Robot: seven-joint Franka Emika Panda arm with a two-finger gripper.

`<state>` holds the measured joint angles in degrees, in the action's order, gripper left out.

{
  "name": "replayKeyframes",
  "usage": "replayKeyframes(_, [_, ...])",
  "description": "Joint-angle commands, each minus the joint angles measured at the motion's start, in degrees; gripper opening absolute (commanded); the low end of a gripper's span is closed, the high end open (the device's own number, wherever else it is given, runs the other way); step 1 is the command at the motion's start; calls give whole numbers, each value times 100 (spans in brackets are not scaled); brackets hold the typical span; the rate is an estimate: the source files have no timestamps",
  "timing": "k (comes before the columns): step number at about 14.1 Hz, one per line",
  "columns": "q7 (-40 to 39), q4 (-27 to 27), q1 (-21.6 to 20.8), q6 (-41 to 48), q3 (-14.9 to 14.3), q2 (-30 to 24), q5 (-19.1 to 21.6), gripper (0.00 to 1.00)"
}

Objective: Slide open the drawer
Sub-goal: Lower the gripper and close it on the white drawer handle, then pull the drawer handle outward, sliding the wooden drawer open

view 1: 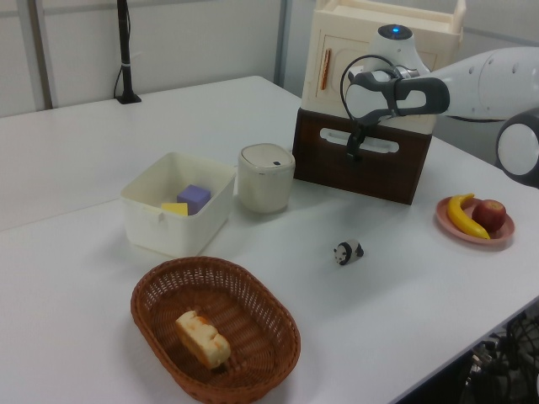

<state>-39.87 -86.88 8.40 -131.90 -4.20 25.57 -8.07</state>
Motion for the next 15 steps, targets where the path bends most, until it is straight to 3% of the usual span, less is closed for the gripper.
replayKeyframes(1, [146,57,-14,85,24,-25,-37,76])
replayKeyframes(5, [252,57,-23,85,24,-43,-80,74])
replayKeyframes(7, [261,57,-49,120,24,-52,-72,68])
replayKeyframes(11, [252,48,-49,120,24,-52,-80,41])
replayKeyframes(13, [234,48,-49,120,24,-43,-89,33])
replayKeyframes(15, [226,48,-49,120,24,-43,-89,33])
